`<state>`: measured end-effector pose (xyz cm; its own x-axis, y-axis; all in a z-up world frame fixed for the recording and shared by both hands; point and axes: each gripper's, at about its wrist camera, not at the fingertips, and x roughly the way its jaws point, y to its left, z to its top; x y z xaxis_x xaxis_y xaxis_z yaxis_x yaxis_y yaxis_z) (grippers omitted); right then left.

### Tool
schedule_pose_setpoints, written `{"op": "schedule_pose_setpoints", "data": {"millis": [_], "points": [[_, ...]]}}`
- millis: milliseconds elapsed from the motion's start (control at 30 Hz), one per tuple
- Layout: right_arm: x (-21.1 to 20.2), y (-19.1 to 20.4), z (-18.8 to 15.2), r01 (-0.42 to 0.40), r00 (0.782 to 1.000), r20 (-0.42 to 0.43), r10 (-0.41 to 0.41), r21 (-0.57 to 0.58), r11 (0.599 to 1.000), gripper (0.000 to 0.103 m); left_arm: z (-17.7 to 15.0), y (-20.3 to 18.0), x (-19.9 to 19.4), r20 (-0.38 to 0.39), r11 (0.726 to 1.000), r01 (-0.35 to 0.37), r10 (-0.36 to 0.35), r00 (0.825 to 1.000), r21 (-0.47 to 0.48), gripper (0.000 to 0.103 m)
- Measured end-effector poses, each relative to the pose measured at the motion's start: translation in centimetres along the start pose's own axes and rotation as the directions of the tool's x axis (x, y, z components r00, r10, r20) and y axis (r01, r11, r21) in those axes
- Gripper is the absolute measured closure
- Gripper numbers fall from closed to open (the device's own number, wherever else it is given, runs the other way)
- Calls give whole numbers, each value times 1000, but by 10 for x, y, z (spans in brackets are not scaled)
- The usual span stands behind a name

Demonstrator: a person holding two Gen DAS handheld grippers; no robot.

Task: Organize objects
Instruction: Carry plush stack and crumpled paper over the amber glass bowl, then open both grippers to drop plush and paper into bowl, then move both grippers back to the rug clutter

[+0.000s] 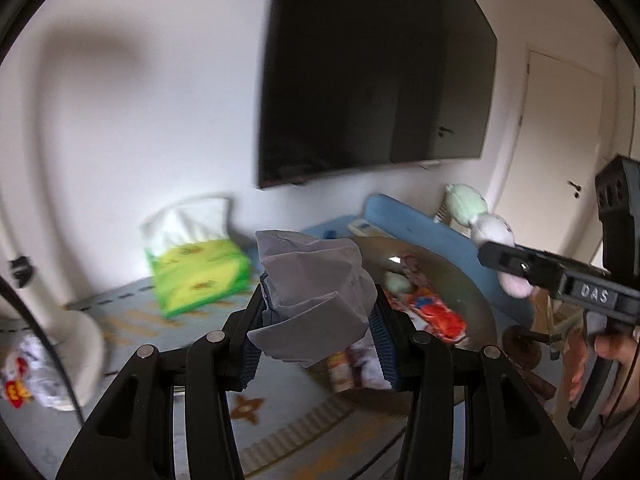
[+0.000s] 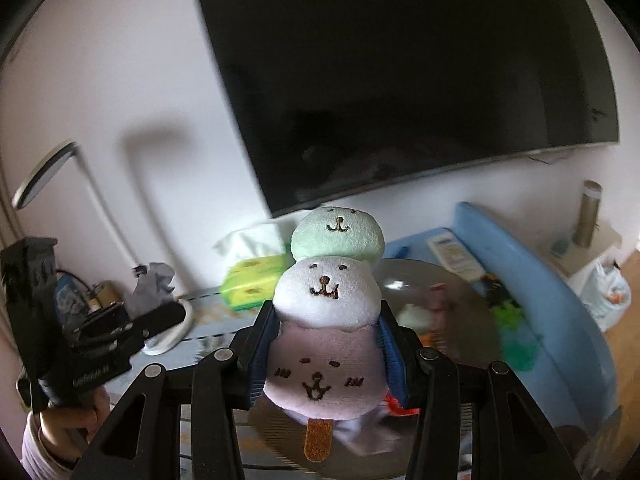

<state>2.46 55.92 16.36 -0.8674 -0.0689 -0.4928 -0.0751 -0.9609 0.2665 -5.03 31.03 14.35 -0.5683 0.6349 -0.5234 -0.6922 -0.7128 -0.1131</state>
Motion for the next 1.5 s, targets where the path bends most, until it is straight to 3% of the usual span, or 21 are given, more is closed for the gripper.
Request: {"op": "schedule_pose_setpoints", "data": {"millis": [400, 900, 933, 967, 1000, 1033, 1067, 1167, 1500], "points": [[10, -54, 10, 75, 997, -33, -74, 47, 996, 56, -1, -20, 51, -57, 999, 47, -47, 997, 7, 58], [80, -48, 14, 85, 989, -117, -88, -31, 996, 54, -15, -11, 88, -106, 995, 94, -97, 990, -30, 57], [83, -48, 13, 91, 988, -121, -96, -43, 995, 48, -16, -12, 90, -116, 995, 101, -103, 988, -27, 55], [87, -47, 13, 107, 985, -131, -113, -56, 993, 27, -18, -13, 92, -134, 994, 108, -111, 985, -29, 50], [91, -48, 13, 129, 980, -142, -136, -60, 990, 0, -19, -14, 96, -172, 994, 107, -110, 979, -24, 25], [94, -48, 13, 141, 977, -153, -148, -60, 988, 0, -20, -16, 101, -210, 995, 104, -104, 972, -13, 2], [95, -49, 13, 120, 979, -160, -126, -45, 992, 0, -23, -19, 102, -218, 994, 107, -104, 970, 2, 0], [94, -56, 11, 73, 982, -178, -68, 24, 997, 0, -23, -20, 94, -177, 995, 102, -98, 979, 13, 0], [57, -57, 17, 132, 990, -71, -126, 95, 987, 0, -14, 2, 65, -141, 996, 66, -74, 987, -61, 0]]}}
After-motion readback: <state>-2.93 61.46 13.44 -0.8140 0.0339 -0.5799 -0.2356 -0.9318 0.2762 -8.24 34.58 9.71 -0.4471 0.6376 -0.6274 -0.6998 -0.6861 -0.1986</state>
